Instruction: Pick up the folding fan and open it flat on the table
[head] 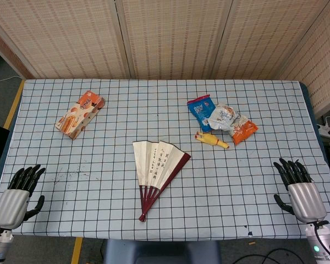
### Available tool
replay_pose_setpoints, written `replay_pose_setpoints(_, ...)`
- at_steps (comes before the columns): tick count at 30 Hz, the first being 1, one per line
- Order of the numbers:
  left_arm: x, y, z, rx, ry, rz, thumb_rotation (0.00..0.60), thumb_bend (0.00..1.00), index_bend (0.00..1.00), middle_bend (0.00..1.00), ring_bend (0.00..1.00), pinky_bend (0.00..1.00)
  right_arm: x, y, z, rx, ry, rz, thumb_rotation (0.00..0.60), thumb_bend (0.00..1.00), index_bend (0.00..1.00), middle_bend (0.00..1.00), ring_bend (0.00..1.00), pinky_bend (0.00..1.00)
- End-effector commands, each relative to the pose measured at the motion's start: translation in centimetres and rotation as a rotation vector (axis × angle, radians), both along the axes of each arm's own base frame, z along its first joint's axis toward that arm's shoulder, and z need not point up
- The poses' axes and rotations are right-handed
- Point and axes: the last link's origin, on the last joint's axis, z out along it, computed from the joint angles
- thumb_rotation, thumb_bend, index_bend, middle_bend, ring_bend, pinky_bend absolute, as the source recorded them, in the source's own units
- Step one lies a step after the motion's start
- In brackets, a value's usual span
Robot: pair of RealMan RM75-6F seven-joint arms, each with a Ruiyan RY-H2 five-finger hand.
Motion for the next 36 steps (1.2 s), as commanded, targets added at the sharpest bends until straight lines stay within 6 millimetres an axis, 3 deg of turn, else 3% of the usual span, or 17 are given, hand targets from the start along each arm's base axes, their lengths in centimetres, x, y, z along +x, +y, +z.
replay_pose_setpoints(1, 0.1, 0.0, -0.1, -0.003, 0.001, -0.002, 0.600, 0.49, 0.00, 0.00, 0.00, 0.05, -0.1, 0.0, -0.1, 0.004, 0.003, -0.002, 0.600, 0.23, 0.00, 0.00, 0.00, 0.00)
replay_pose_setpoints(7, 0.3, 0.0, -0.5, -0.020, -0.009, -0.014, 0.600, 0.49, 0.00, 0.00, 0.00, 0.05, 0.6, -0.4, -0.9, 0.002, -0.010, 0.023, 0.600, 0.23, 0.00, 0.00, 0.00, 0.00)
replay_pose_setpoints(12, 0.5, 0.3, -0.5, -0.015, -0.022, -0.021, 0.600, 0.49, 0.00, 0.00, 0.00, 0.05, 3.3, -3.5, -3.4, 0.088, -0.008, 0.145, 0.600, 0.23, 0.01, 0.00, 0.00, 0.00)
replay_pose_setpoints(18, 0.3, 0.5, -0.7, -0.036, -0.026, 0.001, 0.600, 0.49, 0.00, 0.00, 0.00, 0.05, 8.0, -8.0, -8.4, 0.298, -0.023, 0.287, 0.600, 0.23, 0.15, 0.00, 0.00, 0.00)
replay_pose_setpoints(26, -0.6, 0.6, -0.6, -0.036, -0.011, 0.098, 0.600, 0.49, 0.00, 0.00, 0.00, 0.08, 13.7, -11.9, -15.2, 0.371, 0.001, 0.466, 0.600, 0.23, 0.33, 0.00, 0.00, 0.00)
replay_pose_setpoints(31, -0.4, 0.5, -0.6, -0.059, -0.018, 0.105, 0.600, 0.48, 0.00, 0.00, 0.00, 0.08, 15.6, -12.5, -18.4, 0.383, -0.034, 0.513, 0.600, 0.23, 0.39, 0.00, 0.00, 0.00)
replay_pose_setpoints(36, -0.3, 0.3, -0.6, -0.080, -0.029, 0.102, 0.600, 0.46, 0.00, 0.00, 0.00, 0.09, 15.9, -13.3, -21.0, 0.399, -0.030, 0.506, 0.600, 0.22, 0.41, 0.00, 0.00, 0.00)
